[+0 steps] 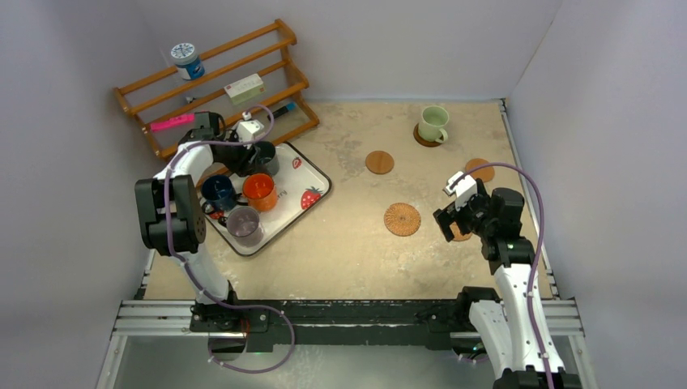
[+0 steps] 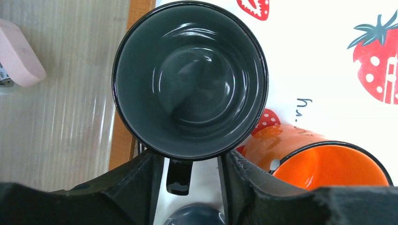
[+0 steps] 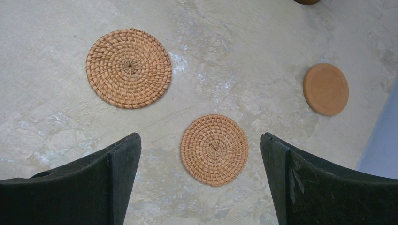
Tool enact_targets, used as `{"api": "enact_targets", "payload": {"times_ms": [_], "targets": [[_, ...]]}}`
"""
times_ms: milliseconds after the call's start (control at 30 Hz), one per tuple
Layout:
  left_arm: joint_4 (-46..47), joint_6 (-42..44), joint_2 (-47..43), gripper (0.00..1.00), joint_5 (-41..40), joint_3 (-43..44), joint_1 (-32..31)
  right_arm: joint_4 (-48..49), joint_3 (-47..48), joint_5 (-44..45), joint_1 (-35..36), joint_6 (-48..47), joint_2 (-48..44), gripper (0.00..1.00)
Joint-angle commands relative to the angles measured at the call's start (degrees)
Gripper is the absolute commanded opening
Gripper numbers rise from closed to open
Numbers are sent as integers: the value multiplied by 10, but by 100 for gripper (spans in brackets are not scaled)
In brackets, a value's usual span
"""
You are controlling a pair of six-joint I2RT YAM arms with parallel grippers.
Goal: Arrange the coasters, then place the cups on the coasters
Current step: Pick up the cup from the tray.
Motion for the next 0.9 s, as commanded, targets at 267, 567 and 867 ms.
{"api": "enact_targets", "payload": {"times_ms": [267, 567, 867], "targets": [[-17, 21, 8, 29, 43, 35, 3, 16, -5, -8, 0, -9, 0, 99], [-22, 17, 8, 11, 46, 43, 3, 15, -4, -8, -1, -9, -3, 99], [-17, -8, 5, 0, 44, 60, 3, 15, -5, -6, -1, -9, -6, 99]]}}
